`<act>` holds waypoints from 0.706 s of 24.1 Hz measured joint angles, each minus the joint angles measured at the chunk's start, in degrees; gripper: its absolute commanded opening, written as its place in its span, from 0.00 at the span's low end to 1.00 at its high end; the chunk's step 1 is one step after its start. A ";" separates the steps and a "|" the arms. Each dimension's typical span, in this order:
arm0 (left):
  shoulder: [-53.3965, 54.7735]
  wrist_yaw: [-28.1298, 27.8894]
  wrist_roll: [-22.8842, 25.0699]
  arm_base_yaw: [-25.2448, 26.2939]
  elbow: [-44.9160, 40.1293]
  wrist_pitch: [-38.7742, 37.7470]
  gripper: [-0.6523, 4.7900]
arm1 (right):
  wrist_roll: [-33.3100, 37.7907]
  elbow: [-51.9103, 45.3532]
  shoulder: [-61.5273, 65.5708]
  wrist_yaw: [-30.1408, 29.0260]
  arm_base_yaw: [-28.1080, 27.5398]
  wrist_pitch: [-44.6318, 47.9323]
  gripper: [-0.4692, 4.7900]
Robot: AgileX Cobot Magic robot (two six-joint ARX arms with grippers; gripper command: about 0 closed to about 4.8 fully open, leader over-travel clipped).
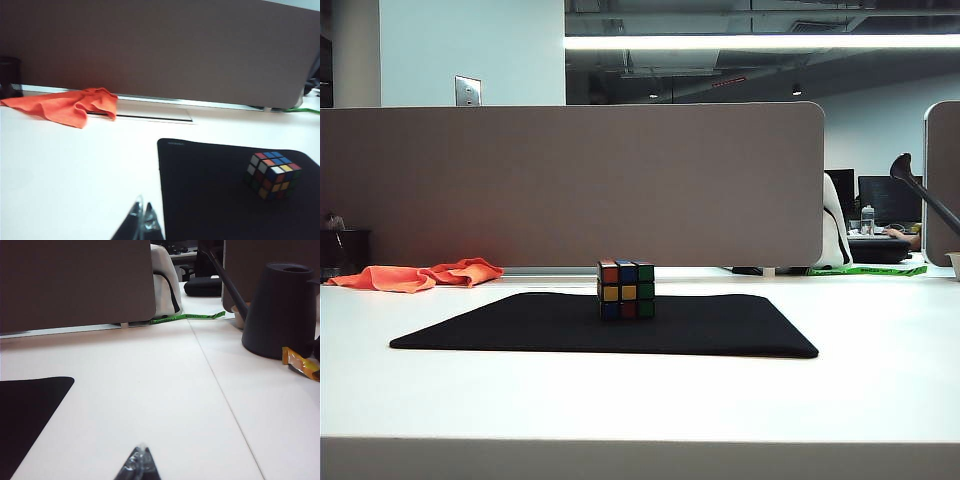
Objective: Pick up the cube on the right side of the mouse pad, then place it in the center of the mouse pad.
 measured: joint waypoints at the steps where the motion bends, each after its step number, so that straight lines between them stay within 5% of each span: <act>1: 0.00 -0.13 0.13 0.00 0.00 -0.02 0.11 | -0.17 0.00 0.00 0.00 0.00 0.04 0.09; 8: 0.02 -0.17 2.49 0.00 0.00 -0.04 0.11 | -3.39 0.00 0.00 0.22 6.88 -0.07 0.09; 11: 0.00 -1.18 3.04 0.00 0.00 -0.48 0.11 | -4.92 0.00 0.02 5.42 11.15 -1.07 0.09; 17: 0.02 -11.63 8.28 0.00 0.00 -3.74 0.11 | -5.35 0.00 0.04 9.01 11.54 -1.14 0.09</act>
